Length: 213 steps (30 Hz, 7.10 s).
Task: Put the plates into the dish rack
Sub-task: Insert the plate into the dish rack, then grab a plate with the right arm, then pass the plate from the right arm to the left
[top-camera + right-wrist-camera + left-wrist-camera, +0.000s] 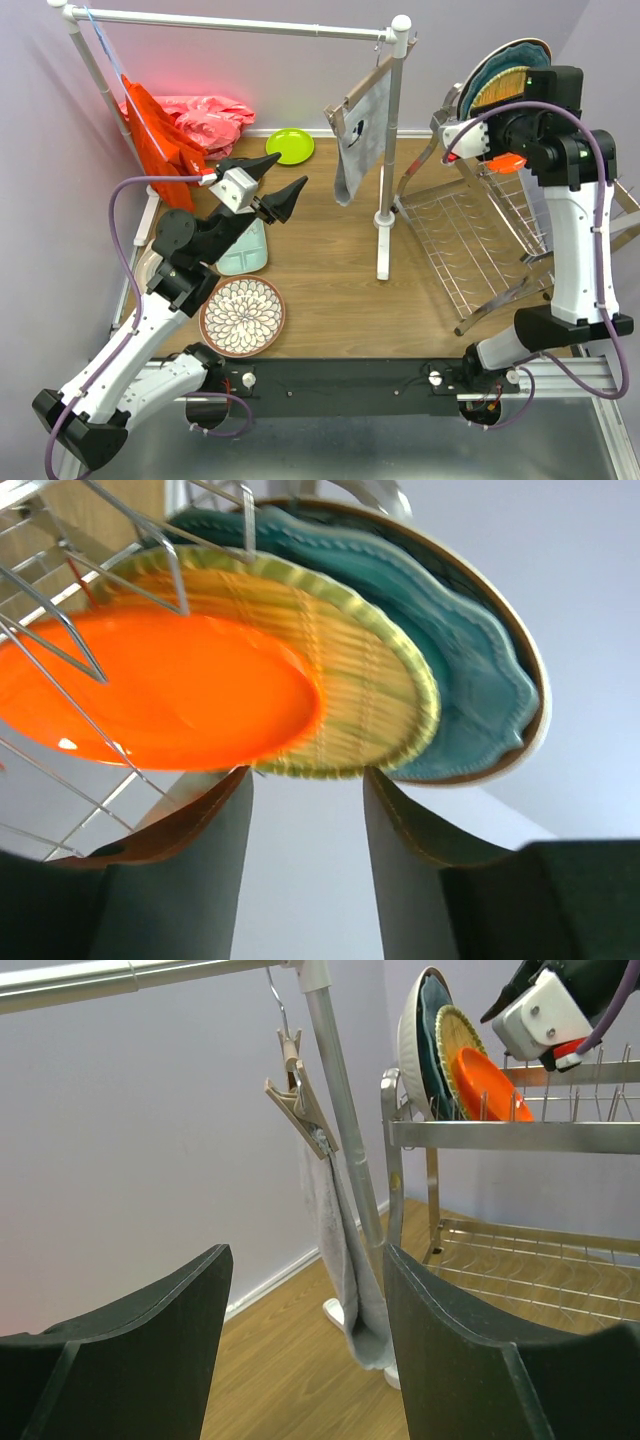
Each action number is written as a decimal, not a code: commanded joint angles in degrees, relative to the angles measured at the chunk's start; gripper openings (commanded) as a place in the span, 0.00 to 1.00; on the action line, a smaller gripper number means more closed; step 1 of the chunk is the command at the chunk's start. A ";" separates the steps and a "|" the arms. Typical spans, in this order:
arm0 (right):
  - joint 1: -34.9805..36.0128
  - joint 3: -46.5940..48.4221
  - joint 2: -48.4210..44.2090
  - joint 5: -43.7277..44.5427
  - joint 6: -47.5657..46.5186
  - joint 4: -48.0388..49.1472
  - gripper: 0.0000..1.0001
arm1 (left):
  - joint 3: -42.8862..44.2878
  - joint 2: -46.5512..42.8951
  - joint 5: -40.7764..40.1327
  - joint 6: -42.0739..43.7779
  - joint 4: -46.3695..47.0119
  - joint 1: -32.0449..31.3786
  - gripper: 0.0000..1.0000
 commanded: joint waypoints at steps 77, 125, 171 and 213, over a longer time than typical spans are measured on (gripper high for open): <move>45.63 -43.96 34.72 -31.37 137.76 65.01 0.71 | 3.00 -14.50 -26.86 -49.79 -58.83 14.51 0.69; 34.30 -52.23 -18.97 -18.44 110.87 39.89 0.00 | -5.18 -15.99 24.53 -32.83 -27.62 14.51 0.78; 26.65 -40.71 -23.28 -8.42 115.61 41.37 0.01 | 2.36 9.49 25.88 -40.13 -26.38 12.40 0.52; 23.04 -31.95 -24.07 -13.87 109.65 43.04 0.73 | 15.55 5.10 14.80 -40.12 -25.07 9.59 0.00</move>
